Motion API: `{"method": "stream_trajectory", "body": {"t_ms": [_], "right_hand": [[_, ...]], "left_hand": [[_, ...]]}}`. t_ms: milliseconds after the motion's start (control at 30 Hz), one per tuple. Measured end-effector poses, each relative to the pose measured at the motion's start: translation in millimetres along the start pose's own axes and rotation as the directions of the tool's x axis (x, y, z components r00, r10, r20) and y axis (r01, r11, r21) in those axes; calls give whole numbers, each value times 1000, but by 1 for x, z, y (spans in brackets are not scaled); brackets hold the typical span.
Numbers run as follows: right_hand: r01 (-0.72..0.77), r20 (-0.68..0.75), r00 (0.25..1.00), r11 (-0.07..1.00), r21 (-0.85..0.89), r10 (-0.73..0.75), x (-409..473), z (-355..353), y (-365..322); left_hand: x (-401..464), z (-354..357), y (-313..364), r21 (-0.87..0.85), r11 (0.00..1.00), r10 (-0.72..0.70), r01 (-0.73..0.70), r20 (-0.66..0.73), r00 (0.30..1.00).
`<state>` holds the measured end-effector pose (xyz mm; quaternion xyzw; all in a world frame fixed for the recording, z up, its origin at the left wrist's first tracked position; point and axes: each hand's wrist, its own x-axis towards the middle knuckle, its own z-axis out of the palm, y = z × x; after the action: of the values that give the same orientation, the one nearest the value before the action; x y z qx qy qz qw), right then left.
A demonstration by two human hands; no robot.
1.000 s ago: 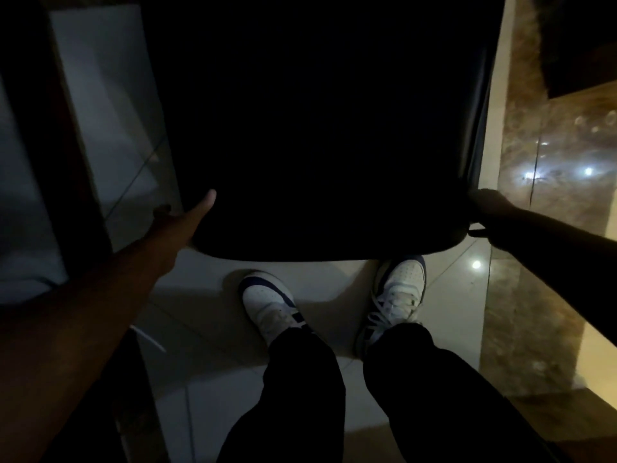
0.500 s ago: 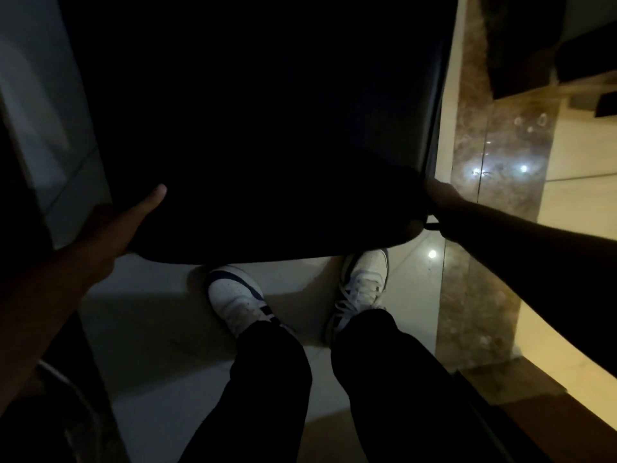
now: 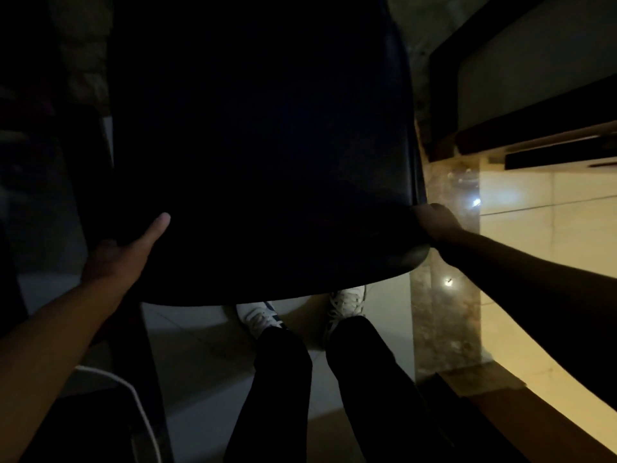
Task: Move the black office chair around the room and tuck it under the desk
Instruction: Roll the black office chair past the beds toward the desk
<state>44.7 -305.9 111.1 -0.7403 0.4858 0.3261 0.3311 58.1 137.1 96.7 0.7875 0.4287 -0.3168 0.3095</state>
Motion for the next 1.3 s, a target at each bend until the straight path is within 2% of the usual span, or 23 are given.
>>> {"method": "stream_trajectory", "body": {"t_ms": [133, 267, 400, 567, 700, 733, 833, 967, 1100, 1200, 1300], "right_hand": [[95, 9, 995, 995, 2, -96, -50, -44, -33], [175, -78, 982, 984, 27, -173, -101, -93, -81], [247, -150, 961, 966, 83, -232, -137, -148, -131], [331, -249, 914, 944, 3, -320, -173, -221, -212], [443, -287, 853, 895, -46, -436, -197, -275, -290], [496, -293, 822, 867, -55, -489, -203, -286, -308], [608, -326, 727, 787, -103, -604, -218, -313, -362], [546, -442, 706, 822, -158, -554, -234, -340, -436], [582, -441, 680, 797, -161, -586, -241, -347, -474], [598, -451, 675, 791, -131, -585, -237, -359, -502], [586, -503, 666, 804, -105, -551, -234, -376, -552]], "left_hand": [[-53, -56, 44, -24, 1000, -7, 5, -61, 998], [-103, -115, 98, -35, 999, 15, -20, -134, 991], [-137, -167, 155, -148, 984, 68, -97, -191, 979], [-170, -222, 235, -321, 928, 110, -187, -241, 964], [-184, -264, 309, -400, 871, 142, -284, -349, 926], [-188, -273, 328, -380, 862, 181, -336, -388, 904], [-202, -303, 388, -181, 873, 308, -453, -517, 799], [-207, -336, 461, 46, 880, 405, -473, -595, 694], [-204, -352, 501, 180, 898, 425, -401, -586, 690], [-200, -367, 535, 152, 906, 406, -395, -576, 710], [-193, -392, 581, 124, 911, 385, -394, -601, 700]]}}
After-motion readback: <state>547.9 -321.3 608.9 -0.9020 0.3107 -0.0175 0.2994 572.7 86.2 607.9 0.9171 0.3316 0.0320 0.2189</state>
